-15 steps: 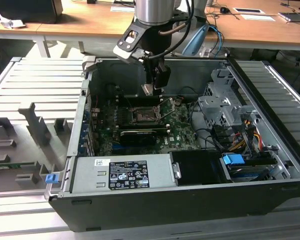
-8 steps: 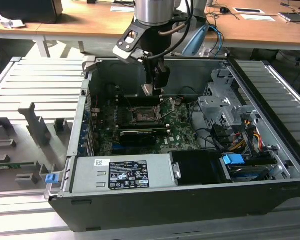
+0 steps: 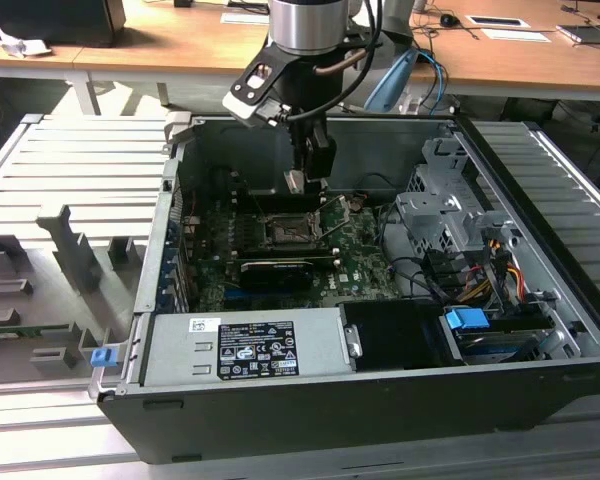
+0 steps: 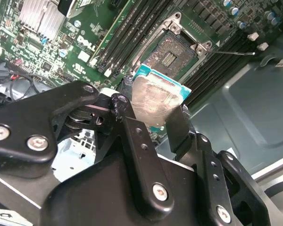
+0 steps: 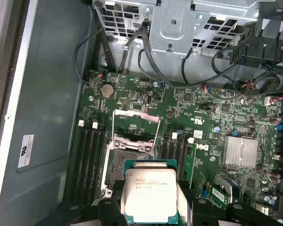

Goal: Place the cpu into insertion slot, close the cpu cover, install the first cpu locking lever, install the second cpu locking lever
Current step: 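Place the cpu into insertion slot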

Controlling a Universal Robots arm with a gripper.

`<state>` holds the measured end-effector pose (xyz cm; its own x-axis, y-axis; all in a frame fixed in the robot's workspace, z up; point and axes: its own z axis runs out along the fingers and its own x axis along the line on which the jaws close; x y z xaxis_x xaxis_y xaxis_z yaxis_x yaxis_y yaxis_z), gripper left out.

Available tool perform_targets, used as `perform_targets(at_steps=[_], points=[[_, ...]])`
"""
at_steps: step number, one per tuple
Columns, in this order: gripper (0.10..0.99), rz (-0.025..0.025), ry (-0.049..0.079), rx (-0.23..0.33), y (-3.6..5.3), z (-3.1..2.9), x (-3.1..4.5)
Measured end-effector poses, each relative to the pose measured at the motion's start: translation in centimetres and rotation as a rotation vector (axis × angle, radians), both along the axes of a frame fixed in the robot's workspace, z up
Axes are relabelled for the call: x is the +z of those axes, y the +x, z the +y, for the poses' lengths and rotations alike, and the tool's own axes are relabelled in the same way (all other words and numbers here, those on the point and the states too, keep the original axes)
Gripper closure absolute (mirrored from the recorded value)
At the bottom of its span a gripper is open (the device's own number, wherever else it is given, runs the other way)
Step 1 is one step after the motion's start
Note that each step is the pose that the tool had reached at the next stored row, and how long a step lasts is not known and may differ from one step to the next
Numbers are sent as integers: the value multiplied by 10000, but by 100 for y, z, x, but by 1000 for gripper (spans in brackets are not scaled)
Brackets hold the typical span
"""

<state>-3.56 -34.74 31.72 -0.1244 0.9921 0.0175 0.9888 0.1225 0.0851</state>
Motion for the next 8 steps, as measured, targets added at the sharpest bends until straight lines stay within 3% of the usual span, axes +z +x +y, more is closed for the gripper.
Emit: perform_targets(at_steps=[8], points=[[561, 15, -1, -714, 0, 0, -76]])
